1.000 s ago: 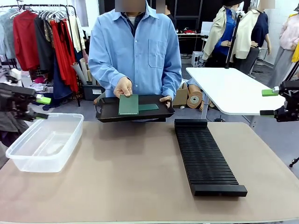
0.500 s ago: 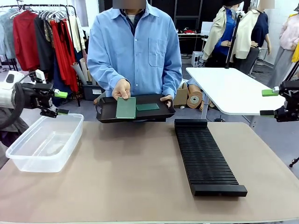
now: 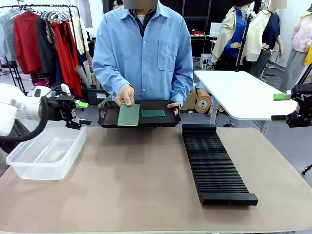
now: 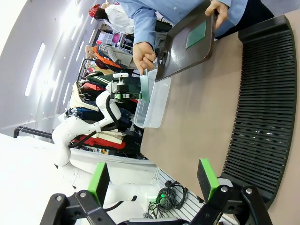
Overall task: Sort PCBs into racks and boxes based on the side picked up.
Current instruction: Pick up the Blank PCB handed by the Human.
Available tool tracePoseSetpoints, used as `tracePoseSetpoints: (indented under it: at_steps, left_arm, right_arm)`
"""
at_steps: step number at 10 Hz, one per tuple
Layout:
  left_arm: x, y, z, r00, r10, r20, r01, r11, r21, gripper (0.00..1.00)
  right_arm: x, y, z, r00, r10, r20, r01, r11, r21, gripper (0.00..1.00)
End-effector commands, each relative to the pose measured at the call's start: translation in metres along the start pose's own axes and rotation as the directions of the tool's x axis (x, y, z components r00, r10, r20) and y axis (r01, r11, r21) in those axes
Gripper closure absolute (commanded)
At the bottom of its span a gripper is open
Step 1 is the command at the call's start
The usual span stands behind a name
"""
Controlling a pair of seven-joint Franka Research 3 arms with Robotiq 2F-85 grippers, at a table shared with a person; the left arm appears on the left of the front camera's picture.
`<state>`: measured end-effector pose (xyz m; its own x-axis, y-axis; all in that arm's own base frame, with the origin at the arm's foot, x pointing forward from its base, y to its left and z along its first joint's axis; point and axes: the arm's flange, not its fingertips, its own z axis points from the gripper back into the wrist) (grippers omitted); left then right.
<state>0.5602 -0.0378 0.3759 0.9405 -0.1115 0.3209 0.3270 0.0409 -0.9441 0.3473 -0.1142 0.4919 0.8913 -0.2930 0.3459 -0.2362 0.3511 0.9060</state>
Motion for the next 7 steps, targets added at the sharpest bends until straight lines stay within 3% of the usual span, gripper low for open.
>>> tracePoseSetpoints:
  at_steps: [1,7]
  left_arm:
    - [0.016,0.008,-0.012,0.999,-0.044,-0.022,0.042,0.998,-0.05,0.0]
    - [0.042,0.038,-0.075,0.996,-0.089,-0.028,0.087,0.993,-0.079,0.0]
  right_arm:
    - [0.001,0.001,0.001,1.0,0.004,0.003,-0.004,1.0,0.013,0.0]
    - [0.001,0.001,0.001,1.0,0.004,0.003,-0.004,1.0,0.013,0.0]
